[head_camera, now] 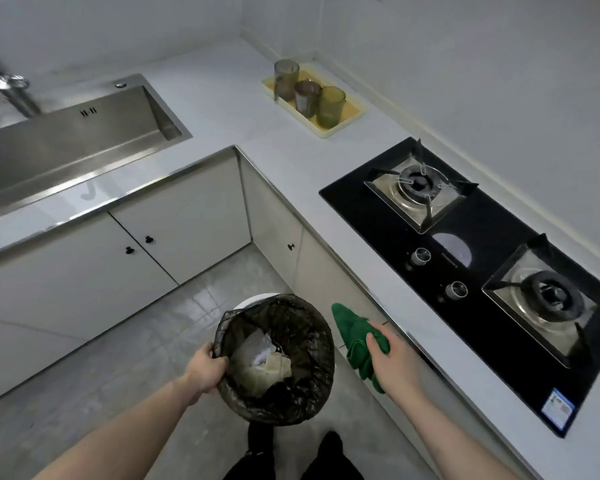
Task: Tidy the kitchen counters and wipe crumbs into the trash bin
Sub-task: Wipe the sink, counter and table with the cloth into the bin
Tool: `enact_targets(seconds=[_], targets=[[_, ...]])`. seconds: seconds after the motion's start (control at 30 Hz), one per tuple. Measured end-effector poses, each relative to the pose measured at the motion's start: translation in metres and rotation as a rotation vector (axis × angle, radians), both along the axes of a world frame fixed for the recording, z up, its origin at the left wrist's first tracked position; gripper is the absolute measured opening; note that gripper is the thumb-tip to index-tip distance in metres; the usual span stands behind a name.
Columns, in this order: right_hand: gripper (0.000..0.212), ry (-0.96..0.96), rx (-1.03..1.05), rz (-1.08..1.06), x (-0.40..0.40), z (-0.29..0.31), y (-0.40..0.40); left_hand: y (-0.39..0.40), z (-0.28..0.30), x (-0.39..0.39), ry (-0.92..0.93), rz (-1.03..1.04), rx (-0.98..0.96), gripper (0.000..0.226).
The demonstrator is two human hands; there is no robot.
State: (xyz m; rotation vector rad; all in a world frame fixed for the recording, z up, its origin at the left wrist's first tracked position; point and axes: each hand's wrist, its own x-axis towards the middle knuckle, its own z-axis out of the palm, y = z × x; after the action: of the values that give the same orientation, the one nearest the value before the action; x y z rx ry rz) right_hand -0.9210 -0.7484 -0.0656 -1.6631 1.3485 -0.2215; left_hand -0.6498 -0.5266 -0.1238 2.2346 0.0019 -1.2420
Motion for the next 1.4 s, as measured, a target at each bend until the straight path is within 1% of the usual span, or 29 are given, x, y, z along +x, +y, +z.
enact_targets(seconds=[0.07,0.2,0.4,0.5,0.63,0.73,0.87,1.0,1.13,1.3,1.4], targets=[[0.027,0.031,0.056,0.028,0.018,-0.018,0.002,0.003,-0.022,0.016,0.009,0.023,0.013,0.026],[0.025,0.126,0.063,0.081,0.041,-0.054,-0.001,0.003,-0.067,0.034,0.029,0.07,0.034,0.024],[0.033,0.258,0.095,0.09,0.069,-0.142,-0.014,-0.001,-0.169,0.054,0.093,0.194,0.043,0.029],[0.032,0.308,0.104,0.096,0.079,-0.188,-0.026,-0.004,-0.225,0.062,0.118,0.263,0.037,0.033],[0.032,0.352,0.091,0.095,0.097,-0.259,-0.042,-0.016,-0.3,0.079,0.118,0.332,0.024,0.033],[0.033,0.366,0.082,0.143,0.109,-0.3,-0.046,-0.031,-0.342,0.087,0.083,0.392,0.007,0.031],[0.033,0.355,0.068,0.199,0.121,-0.348,-0.049,-0.054,-0.398,0.1,0.044,0.404,-0.006,0.03],[0.029,0.324,0.034,0.205,0.129,-0.378,-0.056,-0.071,-0.442,0.108,0.017,0.441,-0.027,0.025],[0.03,0.306,0.021,0.189,0.132,-0.395,-0.06,-0.077,-0.476,0.112,0.067,0.471,-0.048,0.028],[0.029,0.283,0.037,0.193,0.129,-0.403,-0.06,-0.076,-0.495,0.109,0.13,0.428,-0.034,0.023],[0.028,0.288,0.052,0.187,0.127,-0.401,-0.063,-0.07,-0.493,0.107,0.216,0.362,0.006,0.009]])
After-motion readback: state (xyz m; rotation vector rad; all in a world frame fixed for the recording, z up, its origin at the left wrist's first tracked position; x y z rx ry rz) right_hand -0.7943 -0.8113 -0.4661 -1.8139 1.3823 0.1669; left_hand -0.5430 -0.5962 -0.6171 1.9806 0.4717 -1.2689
